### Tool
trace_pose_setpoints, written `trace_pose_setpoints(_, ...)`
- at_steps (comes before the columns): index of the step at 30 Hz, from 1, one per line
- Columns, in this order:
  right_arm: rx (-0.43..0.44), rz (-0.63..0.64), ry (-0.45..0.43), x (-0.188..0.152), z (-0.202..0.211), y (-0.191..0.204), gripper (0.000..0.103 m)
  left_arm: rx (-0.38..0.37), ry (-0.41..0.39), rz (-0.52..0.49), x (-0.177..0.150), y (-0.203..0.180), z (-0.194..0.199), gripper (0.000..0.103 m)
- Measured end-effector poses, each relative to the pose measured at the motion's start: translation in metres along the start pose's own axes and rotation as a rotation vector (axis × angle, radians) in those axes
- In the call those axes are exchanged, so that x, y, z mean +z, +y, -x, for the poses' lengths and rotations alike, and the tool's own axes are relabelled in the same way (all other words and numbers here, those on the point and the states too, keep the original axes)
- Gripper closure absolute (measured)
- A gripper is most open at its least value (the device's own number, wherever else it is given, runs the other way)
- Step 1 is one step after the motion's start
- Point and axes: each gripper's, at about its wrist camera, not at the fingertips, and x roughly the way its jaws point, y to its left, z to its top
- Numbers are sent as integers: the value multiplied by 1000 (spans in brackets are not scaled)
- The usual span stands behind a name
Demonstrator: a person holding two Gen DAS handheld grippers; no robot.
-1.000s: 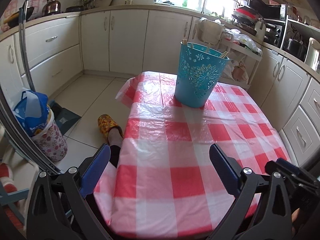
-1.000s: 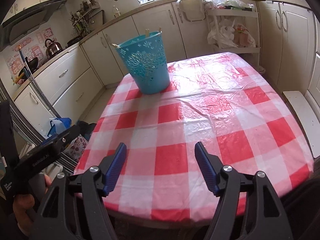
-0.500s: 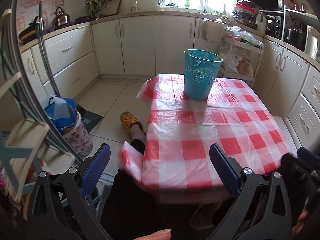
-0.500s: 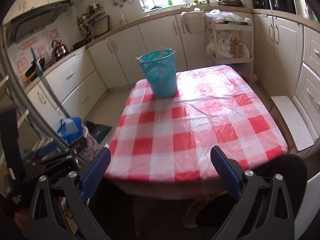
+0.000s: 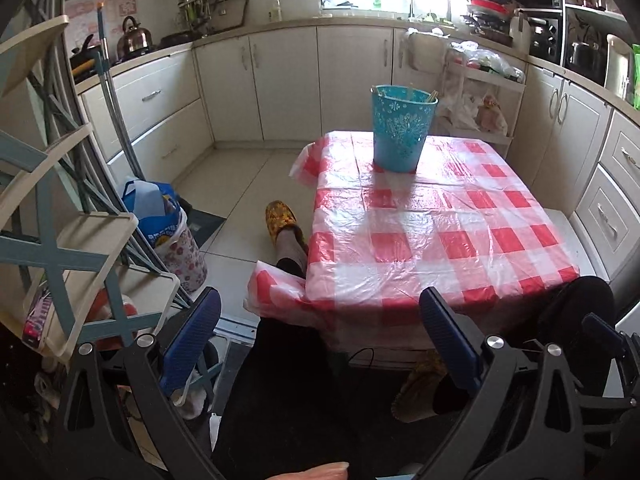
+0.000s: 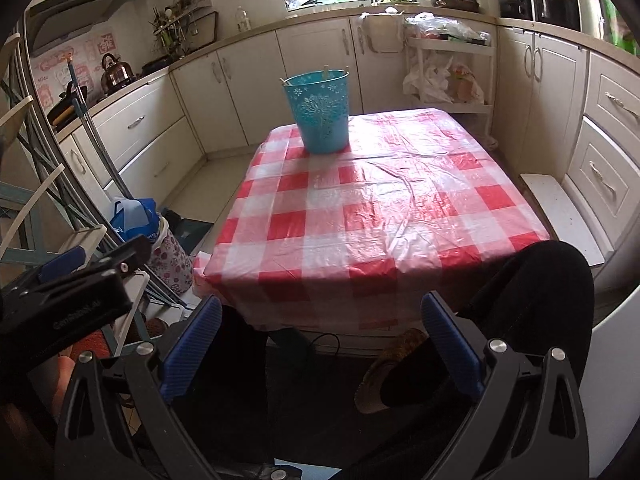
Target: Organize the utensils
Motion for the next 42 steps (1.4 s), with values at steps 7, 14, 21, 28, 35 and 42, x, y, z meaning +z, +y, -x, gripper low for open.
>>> trace_pose_setpoints(7,-38,26,5,-3,4,5,7,-11,-28,-34,-3,-3,15,8)
trace_pose_setpoints(14,-73,42,-3,-5,9,6,7,-2,-45,-37,-4,-3,23,8)
trace_pose_setpoints(21,-78,41,-19,-7,14,2,7,-1,-53,-46,-5,-6,26,8)
trace_pose_setpoints(28,-82,39,-22,-7,16,0,7,-8,-61,-48,-5,-7,27,8)
trace_pose_setpoints(35,-89,48,-27,-7,17,2,7,-15,-57,-33,-5,-3,26,8)
trace_pose_setpoints(42,-90,51,-28,-7,18,4,7,-16,-59,-32,-5,-4,26,8)
